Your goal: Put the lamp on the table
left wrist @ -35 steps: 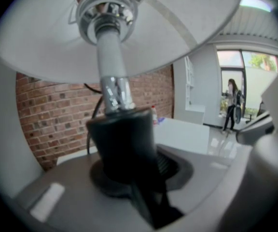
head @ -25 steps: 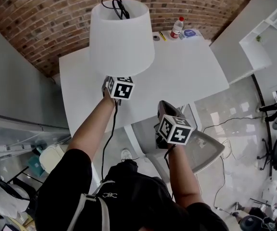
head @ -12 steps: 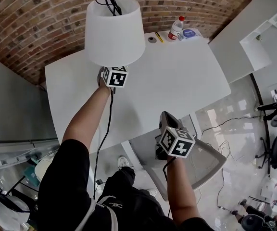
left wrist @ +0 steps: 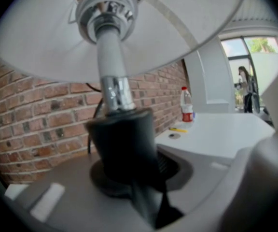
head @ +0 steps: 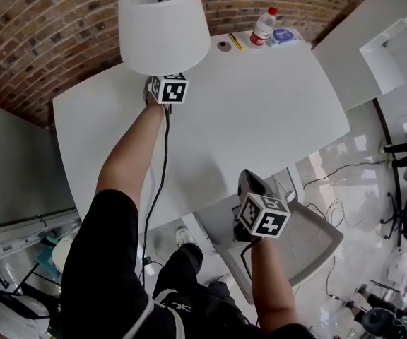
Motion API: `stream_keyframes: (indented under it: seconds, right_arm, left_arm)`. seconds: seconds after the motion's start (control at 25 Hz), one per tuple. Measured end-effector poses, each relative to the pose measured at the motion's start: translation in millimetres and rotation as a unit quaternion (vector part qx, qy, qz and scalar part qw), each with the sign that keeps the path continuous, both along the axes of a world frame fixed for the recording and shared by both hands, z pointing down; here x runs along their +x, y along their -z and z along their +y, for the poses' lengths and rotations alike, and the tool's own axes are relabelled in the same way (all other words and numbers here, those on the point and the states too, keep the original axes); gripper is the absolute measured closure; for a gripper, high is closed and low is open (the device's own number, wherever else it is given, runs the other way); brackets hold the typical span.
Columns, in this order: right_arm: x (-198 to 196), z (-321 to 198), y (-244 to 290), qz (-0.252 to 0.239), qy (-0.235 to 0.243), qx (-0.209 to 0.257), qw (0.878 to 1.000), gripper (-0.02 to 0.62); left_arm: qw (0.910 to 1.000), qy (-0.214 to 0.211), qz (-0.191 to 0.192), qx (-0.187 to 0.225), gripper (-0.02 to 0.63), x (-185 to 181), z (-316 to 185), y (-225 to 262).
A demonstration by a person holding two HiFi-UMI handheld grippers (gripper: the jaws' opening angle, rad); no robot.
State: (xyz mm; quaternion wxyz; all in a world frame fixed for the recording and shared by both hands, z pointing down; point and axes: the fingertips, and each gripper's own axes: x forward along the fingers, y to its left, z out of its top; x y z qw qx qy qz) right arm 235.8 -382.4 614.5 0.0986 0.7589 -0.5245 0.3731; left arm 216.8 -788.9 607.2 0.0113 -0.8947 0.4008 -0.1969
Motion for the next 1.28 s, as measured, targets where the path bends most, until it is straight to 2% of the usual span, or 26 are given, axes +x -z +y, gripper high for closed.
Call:
stream_keyframes:
  seconds: [0.24,0.44,0.68,0.88,1.12,1.28]
  right_arm:
    - [17.2,10.9,-15.4,-0.014,-0.036,0.010,0.999,0.603]
    - [21.5,18.7,-25.1,-0.017,-0.047,0.005,0.999,0.603]
    - [22.2,21.8,-29.7,-0.028,-0.058,0.004,0.998,0.603]
    - [17.2,21.2,-27.6,-0.035,-0.058,0.005,0.998,0.603]
    - [16.6,19.8,-19.1,-0.031,-0.054,0.010,0.998,0.603]
    - [13.8,19.6,-9.2,-0.033,-0.049,0.014,0.998,0.603]
  left_arm:
    - [0.9997,0.010,0.018,0.011,0.495,6.5,-12.1,-19.7]
    - [0.9997,0.007,0.010,0.020,0.495,4.5,-13.8,-34.9]
    - [0.9983,-0.016,0.007,0.056,0.492,11.1,-4.5,-35.8]
    - [0.9990,-0.018,-0.001,0.042,0.472,9.5,-5.0,-42.0]
    - [0.9989,-0.015,-0.039,0.021,0.399,2.5,1.1,-53.2]
    - [0.9980,-0.020,-0.060,0.008,0.354,-6.9,23.9,-57.3]
